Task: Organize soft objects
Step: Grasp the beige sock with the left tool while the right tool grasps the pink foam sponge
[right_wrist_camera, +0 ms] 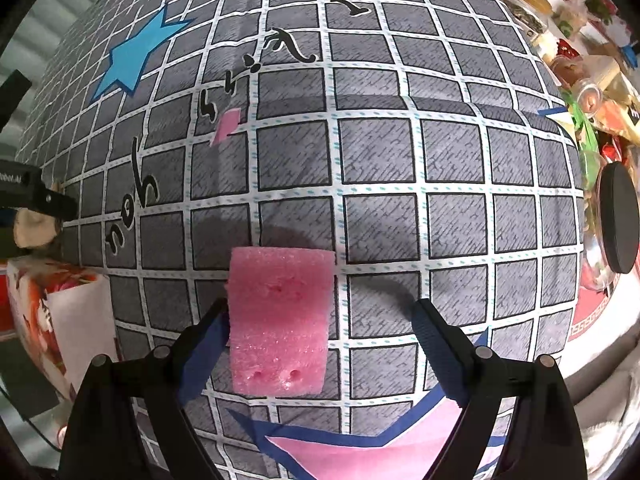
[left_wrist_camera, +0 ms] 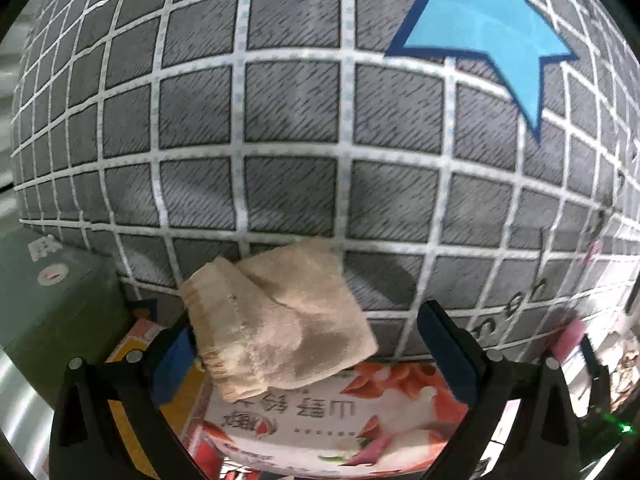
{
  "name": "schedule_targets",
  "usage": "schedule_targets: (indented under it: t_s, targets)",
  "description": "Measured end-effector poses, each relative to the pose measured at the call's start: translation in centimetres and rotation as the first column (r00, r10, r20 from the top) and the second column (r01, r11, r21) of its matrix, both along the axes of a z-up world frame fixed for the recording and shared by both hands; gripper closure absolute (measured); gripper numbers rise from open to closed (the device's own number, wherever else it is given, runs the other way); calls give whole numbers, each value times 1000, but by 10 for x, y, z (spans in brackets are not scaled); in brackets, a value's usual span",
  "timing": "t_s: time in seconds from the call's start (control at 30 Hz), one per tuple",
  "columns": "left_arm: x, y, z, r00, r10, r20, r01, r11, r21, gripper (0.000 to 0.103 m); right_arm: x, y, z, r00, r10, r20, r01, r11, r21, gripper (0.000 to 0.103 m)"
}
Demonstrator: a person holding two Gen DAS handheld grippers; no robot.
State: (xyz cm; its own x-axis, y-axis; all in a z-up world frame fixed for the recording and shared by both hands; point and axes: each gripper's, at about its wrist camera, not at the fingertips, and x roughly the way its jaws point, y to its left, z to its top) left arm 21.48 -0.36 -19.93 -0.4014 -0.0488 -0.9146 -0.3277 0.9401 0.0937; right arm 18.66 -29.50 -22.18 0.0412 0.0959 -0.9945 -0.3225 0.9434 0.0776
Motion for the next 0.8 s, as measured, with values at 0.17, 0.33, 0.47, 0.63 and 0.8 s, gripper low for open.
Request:
schedule_targets:
  t_s: [0.17,0.33,0.47,0.63,0.8]
  targets:
    - [-9,-12,-4,1000,7,-16,-7,1000,6,0,8,6,-6,1000,15,-5,-15,1000,-13,12]
    - [-13,-4,-13,999,30,-27,-31,999,-18,0,-17,19,1,999,42,-14,-43,997,-66,0]
    - [-21,12,-23,997,72,-33,-74,995,-60,0,-13,29,-6,1000,21,-18,-22,998,-62,0]
    - [-25,19,-29,996,75,-40,-78,994,-75,0,-4,21,-9,999,-6,-32,4,998,-61,0]
    - [-19,25,-37,995,76,-63,-82,993,-89,0,12,20,-11,997,-14,-70,9,997,-72,0]
